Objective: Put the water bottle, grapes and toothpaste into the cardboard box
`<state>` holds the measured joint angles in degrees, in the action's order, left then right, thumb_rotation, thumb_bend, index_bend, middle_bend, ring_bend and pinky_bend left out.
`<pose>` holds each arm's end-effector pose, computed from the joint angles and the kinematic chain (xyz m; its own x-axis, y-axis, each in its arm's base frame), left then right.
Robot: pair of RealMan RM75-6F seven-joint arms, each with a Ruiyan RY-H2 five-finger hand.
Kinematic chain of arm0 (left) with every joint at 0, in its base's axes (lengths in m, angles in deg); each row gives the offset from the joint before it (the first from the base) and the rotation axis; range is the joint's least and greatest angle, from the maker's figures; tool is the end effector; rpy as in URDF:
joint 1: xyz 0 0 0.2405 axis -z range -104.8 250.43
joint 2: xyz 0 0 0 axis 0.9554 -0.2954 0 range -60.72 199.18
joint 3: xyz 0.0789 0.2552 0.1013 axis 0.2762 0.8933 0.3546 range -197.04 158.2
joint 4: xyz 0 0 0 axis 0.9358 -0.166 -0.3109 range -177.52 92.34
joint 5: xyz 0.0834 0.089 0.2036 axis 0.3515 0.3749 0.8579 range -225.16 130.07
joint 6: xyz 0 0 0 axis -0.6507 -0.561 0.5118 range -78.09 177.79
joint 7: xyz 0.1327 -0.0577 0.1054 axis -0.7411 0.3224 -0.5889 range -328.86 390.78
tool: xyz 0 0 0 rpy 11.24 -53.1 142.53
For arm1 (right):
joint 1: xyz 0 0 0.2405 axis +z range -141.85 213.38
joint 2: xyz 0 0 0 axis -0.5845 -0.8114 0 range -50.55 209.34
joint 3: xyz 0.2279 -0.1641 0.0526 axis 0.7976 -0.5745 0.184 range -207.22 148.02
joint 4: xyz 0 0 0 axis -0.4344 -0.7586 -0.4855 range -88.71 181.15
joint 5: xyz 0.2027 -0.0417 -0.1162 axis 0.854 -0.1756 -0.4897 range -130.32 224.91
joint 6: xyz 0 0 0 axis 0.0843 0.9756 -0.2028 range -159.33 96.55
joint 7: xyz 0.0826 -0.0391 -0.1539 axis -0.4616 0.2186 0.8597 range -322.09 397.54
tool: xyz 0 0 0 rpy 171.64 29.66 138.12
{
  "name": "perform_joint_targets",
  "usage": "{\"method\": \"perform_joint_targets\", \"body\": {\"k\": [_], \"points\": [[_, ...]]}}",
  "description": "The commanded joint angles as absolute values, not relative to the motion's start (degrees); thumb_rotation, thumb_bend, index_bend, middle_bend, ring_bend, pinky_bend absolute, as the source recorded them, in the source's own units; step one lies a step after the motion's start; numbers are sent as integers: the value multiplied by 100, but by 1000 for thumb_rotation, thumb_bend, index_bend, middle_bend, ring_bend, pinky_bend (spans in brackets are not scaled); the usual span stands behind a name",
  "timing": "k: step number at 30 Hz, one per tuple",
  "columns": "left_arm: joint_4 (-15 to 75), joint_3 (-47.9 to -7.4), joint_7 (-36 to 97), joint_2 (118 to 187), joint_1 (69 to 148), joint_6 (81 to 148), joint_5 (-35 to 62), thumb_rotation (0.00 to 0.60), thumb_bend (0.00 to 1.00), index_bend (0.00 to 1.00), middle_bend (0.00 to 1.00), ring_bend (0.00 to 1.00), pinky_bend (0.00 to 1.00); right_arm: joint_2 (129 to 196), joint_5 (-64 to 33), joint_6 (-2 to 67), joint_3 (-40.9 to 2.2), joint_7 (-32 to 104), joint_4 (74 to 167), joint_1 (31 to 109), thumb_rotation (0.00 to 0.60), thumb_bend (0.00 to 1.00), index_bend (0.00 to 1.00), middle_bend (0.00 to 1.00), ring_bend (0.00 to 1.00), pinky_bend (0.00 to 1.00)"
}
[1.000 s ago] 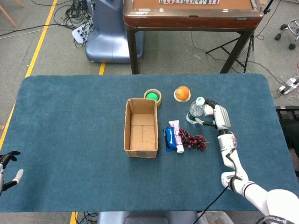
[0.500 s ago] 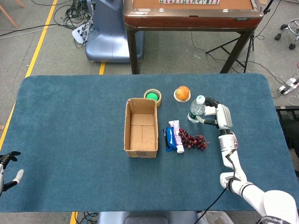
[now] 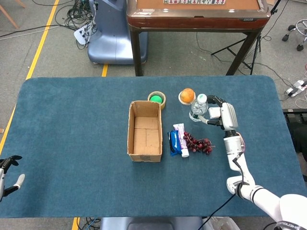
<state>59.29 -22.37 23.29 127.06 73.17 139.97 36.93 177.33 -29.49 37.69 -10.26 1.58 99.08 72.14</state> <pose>-0.3340 0.1922 0.1844 0.4678 -0.0435 0.8828 0.8821 0.0863 -0.4631 -0.2468 -0.4617 0.0223 -0.2650 0.0402 0.9634 -0.9401 -0.2330 -0.2489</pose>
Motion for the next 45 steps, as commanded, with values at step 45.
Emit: {"method": "perform_joint_targets", "body": {"k": [45], "points": [[6054, -2206, 2482, 12563, 7206, 14231, 3925, 600, 279, 317, 435, 346, 550, 17603, -3009, 3316, -1198, 3087, 12837, 8319, 600, 0, 126, 202, 229, 355]]}}
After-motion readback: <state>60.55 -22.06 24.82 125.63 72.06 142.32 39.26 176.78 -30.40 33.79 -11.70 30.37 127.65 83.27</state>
